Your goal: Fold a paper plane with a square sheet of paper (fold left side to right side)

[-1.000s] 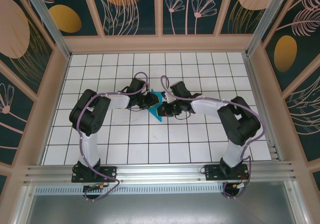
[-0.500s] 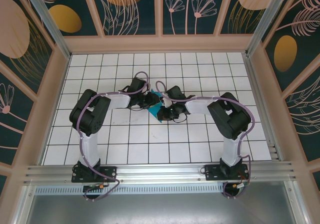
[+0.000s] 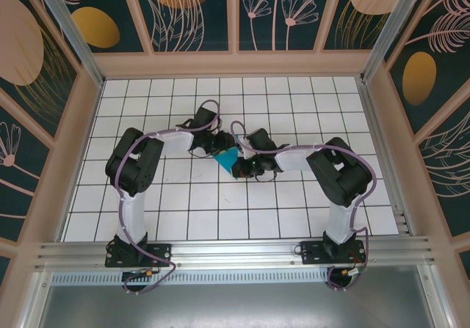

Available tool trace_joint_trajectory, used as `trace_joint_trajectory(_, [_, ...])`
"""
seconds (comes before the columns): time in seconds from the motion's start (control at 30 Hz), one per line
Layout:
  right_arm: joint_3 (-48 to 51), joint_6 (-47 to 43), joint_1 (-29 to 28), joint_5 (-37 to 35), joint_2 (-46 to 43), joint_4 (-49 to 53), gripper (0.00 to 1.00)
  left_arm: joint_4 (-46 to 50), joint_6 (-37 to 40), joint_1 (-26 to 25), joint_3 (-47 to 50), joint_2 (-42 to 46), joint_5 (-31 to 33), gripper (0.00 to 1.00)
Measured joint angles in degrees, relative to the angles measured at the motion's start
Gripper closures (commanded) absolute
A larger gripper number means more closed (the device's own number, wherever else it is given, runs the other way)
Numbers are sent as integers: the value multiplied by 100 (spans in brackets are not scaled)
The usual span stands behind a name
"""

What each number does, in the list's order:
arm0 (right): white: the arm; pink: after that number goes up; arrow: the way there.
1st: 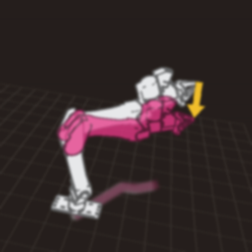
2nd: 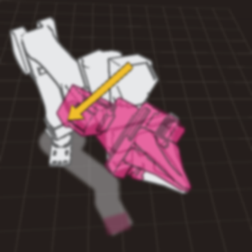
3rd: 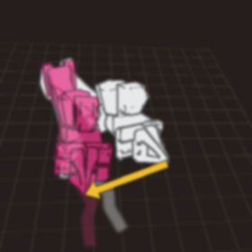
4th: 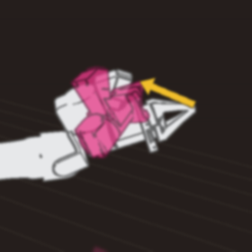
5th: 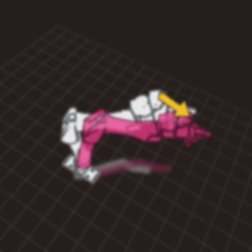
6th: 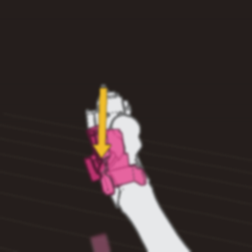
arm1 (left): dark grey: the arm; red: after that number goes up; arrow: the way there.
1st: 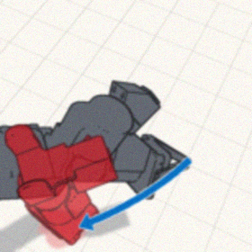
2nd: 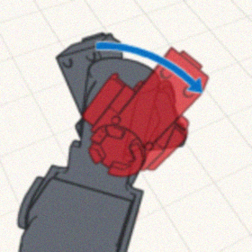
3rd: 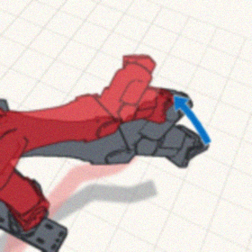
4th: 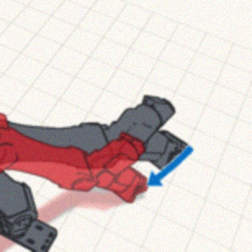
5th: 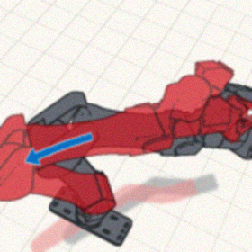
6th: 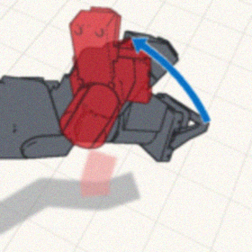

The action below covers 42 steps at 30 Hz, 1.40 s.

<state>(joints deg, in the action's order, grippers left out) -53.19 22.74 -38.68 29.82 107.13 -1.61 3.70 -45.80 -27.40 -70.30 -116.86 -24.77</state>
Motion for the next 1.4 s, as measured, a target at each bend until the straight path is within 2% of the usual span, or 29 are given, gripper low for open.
trace_joint_trajectory(0.37, [103, 15, 13, 48, -20, -179, 98, 105, 278, 566, -916, -573, 348, 61])
trace_joint_trajectory(0.53, [258, 33, 94, 249, -39, -407, 98, 116, 424, 684, -988, -592, 470, 59])
trace_joint_trajectory(0.63, [315, 28, 140, 341, -59, -448, 98, 136, 518, 713, -822, -323, 577, 59])
trace_joint_trajectory(0.77, [321, 9, 179, 400, -59, -444, 99, 59, 553, 708, -186, 658, 555, 61])
trace_joint_trajectory(0.87, [334, 7, 195, 431, -59, -446, 99, -136, 546, 634, 295, 1401, 461, 64])
trace_joint_trajectory(0.97, [339, 7, 195, 431, -59, -450, 99, -409, 428, 398, 715, 1768, 323, 65])
trace_joint_trajectory(1.17, [348, 7, 195, 428, -59, -468, 100, -874, -94, -232, 1384, 1593, -2, 68])
trace_joint_trajectory(1.4, [348, 7, 195, 428, -59, -466, 100, -1169, -568, -328, 1606, 1316, -170, 69])
